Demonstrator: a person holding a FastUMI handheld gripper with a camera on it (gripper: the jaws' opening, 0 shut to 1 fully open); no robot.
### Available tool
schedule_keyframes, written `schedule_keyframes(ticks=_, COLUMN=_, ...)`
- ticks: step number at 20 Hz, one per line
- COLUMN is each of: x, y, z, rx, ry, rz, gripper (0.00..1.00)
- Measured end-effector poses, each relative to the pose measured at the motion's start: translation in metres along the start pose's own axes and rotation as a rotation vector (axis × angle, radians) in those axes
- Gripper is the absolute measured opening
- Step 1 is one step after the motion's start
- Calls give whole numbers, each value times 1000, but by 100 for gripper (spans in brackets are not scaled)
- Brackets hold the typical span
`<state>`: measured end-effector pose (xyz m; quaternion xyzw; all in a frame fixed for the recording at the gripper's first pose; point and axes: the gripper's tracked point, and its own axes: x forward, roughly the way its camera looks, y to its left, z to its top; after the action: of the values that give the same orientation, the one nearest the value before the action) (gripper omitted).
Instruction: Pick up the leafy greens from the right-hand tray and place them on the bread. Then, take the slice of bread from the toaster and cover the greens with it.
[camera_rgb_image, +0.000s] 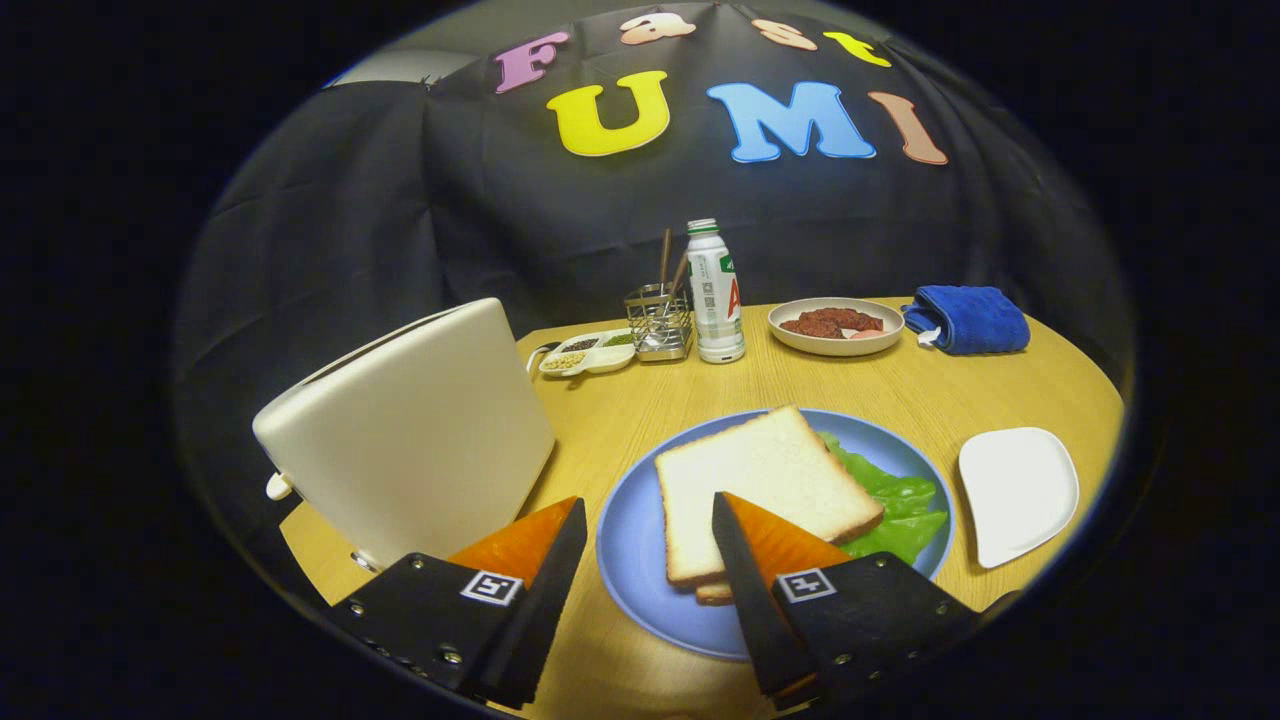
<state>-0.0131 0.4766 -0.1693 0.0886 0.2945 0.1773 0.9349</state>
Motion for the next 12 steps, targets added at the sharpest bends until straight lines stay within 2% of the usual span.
schedule_keyframes(ticks=1, x=0, y=2, z=1, rx=-2, ry=-3, rz=1, gripper=89)
schedule_keyframes(ticks=2, x=-1, y=0, z=3, rx=-7, ry=-7, rz=-6, gripper=94)
schedule_keyframes(ticks=12, x=-9, y=-36, z=52, rx=26, ry=-104, rz=-87, gripper=95)
